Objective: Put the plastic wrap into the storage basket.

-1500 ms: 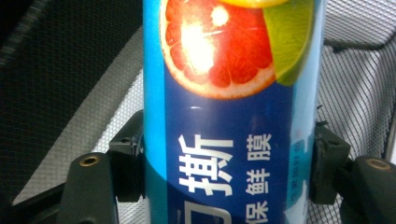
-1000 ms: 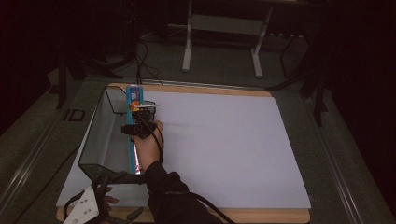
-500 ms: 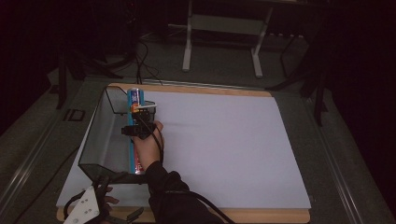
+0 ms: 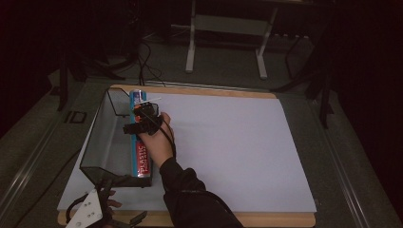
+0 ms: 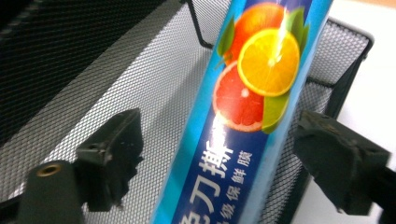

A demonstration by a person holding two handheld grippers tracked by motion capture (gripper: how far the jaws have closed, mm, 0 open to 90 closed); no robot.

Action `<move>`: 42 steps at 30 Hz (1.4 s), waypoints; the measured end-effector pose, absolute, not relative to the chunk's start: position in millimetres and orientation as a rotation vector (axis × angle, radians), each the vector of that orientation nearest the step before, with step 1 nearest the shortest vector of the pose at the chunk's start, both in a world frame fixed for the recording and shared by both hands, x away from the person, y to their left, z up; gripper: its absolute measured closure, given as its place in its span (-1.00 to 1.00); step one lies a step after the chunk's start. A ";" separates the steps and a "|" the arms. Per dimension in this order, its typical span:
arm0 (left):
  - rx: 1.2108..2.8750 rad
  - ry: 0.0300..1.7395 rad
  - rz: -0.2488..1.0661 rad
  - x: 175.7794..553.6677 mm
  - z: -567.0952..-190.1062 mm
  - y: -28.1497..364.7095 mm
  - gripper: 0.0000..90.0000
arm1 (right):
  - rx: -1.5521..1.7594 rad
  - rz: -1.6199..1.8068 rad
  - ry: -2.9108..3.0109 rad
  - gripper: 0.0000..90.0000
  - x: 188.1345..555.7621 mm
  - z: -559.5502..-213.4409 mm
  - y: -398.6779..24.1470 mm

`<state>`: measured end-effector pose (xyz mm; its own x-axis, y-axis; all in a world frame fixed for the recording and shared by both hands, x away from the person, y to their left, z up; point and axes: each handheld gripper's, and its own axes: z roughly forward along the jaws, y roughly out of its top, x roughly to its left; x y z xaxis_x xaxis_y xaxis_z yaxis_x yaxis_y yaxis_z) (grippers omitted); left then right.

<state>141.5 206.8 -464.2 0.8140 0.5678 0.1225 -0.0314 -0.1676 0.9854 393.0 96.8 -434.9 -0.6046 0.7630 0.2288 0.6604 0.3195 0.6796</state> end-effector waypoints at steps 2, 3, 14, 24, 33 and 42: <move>1.670 0.426 0.559 141.7 -464.4 206.7 -0.99 | 1.272 1.168 2.466 -0.71 390.7 -429.6 92.5; 1.670 0.426 0.558 141.8 -464.4 206.7 -0.99 | 1.252 1.172 2.475 -0.71 389.3 -427.4 89.9; 1.672 0.435 0.553 142.7 -464.9 206.0 -0.99 | 1.145 1.242 2.516 -0.72 374.8 -416.8 53.0; 1.679 0.438 0.554 144.0 -465.5 205.4 -0.99 | 1.110 1.279 2.468 -0.73 358.3 -412.7 12.8; 1.691 0.441 0.559 144.9 -466.2 203.7 -0.99 | 1.102 1.243 2.449 -0.73 351.2 -415.1 -32.5; 1.700 0.437 0.555 144.6 -466.6 201.7 -0.99 | 1.109 1.247 2.407 -0.73 346.3 -419.0 -71.9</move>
